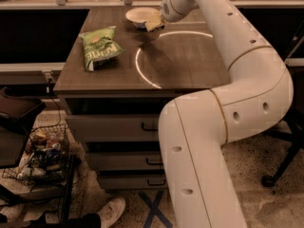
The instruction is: Place rxbar blueberry into paper bowl
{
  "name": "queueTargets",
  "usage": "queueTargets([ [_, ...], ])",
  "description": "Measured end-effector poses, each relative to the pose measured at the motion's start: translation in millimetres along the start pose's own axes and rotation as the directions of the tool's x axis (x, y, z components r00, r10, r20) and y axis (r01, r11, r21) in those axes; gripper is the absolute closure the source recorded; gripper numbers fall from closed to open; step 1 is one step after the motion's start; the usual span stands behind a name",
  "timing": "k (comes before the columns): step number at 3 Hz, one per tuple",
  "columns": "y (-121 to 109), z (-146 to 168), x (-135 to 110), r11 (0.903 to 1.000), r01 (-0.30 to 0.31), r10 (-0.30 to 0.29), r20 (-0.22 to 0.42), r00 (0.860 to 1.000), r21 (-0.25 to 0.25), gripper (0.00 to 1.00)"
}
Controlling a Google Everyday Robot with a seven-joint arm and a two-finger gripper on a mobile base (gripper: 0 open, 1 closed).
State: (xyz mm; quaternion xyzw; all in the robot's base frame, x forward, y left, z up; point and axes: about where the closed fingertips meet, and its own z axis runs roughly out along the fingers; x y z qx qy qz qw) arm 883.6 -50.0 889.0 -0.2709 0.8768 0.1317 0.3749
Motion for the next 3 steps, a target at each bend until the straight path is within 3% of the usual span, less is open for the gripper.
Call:
queueTargets([
  [1, -14.5, -7.1, -17.9, 0.9972, 0.048, -0.052, 0.063, 0.997, 0.056, 1.00],
  [2, -22.1, -11.0, -36.5, 0.9872, 0.120, -0.132, 0.112, 0.985, 0.105, 1.00],
  [3, -13.3, 1.5, -44.4, 0.9776, 0.181, -0.193, 0.121, 0.974, 0.107, 1.00],
])
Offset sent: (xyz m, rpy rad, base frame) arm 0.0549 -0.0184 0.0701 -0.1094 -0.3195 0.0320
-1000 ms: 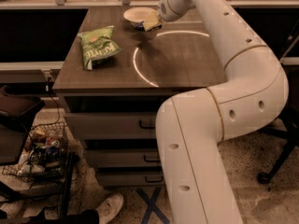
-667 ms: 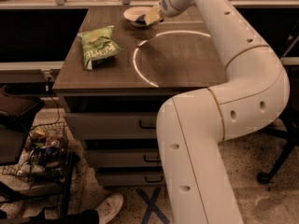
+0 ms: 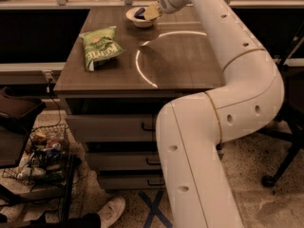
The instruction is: Place rxbar blueberry into paper bowl
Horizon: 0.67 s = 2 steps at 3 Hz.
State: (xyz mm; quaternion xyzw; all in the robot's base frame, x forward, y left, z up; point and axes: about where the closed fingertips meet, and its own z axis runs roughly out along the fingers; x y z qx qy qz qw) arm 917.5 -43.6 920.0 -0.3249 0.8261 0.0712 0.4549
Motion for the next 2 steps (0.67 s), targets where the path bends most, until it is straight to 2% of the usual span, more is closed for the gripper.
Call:
queueTargets([
  [1, 16.9, 27.1, 8.8, 0.9990, 0.034, -0.034, -0.024, 0.999, -0.029, 1.00],
  [2, 14.6, 28.5, 7.8, 0.9994, 0.029, -0.030, -0.018, 0.999, -0.020, 1.00],
])
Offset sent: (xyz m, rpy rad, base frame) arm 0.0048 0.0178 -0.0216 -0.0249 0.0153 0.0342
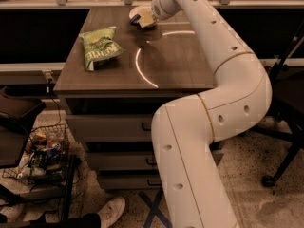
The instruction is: Place rxbar blueberry into paper bowl
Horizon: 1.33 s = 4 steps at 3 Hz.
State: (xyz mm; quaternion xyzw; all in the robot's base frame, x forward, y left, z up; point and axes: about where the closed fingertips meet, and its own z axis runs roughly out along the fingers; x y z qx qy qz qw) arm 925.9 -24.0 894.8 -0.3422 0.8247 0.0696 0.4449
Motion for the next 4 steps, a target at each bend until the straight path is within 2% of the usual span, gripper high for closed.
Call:
queueTargets([
  [1, -13.8, 6.6, -6.1, 0.9981, -0.027, 0.025, 0.036, 0.999, 0.055, 1.00],
  [2, -30.3, 5.9, -14.1, 0.9926, -0.030, 0.022, 0.071, 0.997, 0.118, 1.00],
  [4, -32.4, 12.0, -7.9, 0.9903, -0.047, 0.040, 0.056, 0.998, 0.131, 1.00],
])
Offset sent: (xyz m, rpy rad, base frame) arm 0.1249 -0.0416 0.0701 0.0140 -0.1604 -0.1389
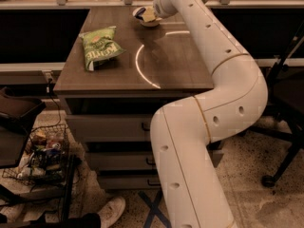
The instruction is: Place rxbar blueberry into paper bowl
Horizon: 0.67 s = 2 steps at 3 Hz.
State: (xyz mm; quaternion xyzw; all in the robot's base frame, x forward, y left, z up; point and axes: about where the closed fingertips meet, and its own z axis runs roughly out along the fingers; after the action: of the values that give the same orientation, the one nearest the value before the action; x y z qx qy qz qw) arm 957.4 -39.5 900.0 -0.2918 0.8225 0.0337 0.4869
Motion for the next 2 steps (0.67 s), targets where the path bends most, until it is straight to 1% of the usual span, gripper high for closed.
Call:
queueTargets([
  [1, -12.7, 0.5, 1.8, 0.9992, -0.010, 0.010, 0.007, 1.000, 0.040, 1.00],
  [2, -26.7, -5.5, -9.8, 0.9958, 0.008, -0.012, 0.039, 0.999, 0.092, 1.00],
])
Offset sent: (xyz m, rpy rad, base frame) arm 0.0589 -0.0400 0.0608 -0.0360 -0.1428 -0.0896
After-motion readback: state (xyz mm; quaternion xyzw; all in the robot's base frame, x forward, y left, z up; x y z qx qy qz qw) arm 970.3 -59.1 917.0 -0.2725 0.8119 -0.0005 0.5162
